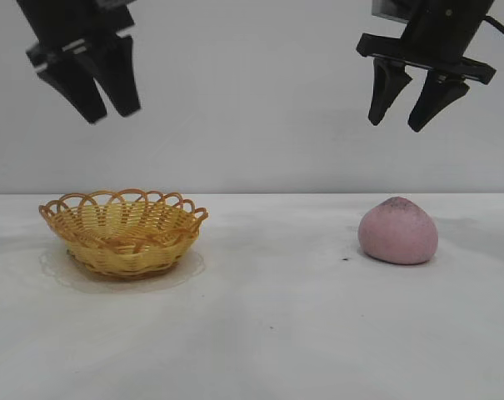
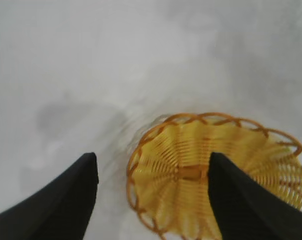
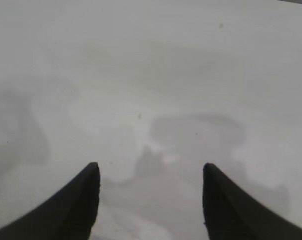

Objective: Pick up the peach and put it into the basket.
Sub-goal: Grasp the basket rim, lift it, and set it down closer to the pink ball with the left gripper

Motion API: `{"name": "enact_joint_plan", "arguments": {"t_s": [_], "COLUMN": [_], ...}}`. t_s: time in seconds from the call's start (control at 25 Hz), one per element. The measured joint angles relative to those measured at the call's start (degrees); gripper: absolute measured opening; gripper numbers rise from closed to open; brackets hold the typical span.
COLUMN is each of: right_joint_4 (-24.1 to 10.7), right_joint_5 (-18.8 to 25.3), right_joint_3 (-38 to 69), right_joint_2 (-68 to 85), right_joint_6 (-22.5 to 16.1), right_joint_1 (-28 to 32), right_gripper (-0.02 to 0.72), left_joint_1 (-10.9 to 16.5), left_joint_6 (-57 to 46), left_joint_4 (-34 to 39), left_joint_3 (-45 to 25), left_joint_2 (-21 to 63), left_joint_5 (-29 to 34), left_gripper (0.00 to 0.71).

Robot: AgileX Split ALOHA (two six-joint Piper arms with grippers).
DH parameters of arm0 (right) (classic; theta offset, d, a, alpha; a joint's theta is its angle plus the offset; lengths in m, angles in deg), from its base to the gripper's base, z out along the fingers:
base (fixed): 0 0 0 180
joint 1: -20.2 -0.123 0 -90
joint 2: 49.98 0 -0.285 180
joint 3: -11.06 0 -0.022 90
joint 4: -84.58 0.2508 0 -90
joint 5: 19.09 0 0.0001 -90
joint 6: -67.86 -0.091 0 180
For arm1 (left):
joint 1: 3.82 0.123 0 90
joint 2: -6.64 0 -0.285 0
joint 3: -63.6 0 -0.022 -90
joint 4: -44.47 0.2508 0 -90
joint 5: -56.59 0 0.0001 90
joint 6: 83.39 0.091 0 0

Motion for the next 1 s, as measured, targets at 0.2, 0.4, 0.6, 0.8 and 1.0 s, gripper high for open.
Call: {"name": "enact_joint_plan", "arguments": {"t_s": [0.2, 0.4, 0.6, 0.8, 1.0], "right_joint_4": [0.0, 0.0, 0.0, 0.0, 0.0], "right_joint_5": [0.0, 0.0, 0.0, 0.2, 0.3], "right_joint_3": [0.0, 0.0, 0.0, 0.0, 0.0], "right_joint_2": [0.0, 0.0, 0.0, 0.0, 0.0], "right_joint_6": [0.0, 0.0, 0.0, 0.0, 0.0], "right_joint_1": [0.0, 0.0, 0.0, 0.0, 0.0], "right_gripper": [0.426, 0.426, 0.426, 0.426, 0.426], "left_joint_1": [0.0, 0.0, 0.0, 0.0, 0.0], "left_joint_6": [0.0, 0.3, 1.0, 1.9, 2.2], "left_joint_4": [5.8, 5.9, 6.2, 5.7, 5.0], "left_joint_3": [6.7, 7.8, 8.7, 10.5, 13.9], "left_joint_2": [-2.3, -6.5, -9.6, -13.7, -17.2], "left_joint_5": [11.4, 12.4, 12.4, 12.4, 12.3], "left_gripper": [0.406, 0.357, 0.357, 0.357, 0.357]}}
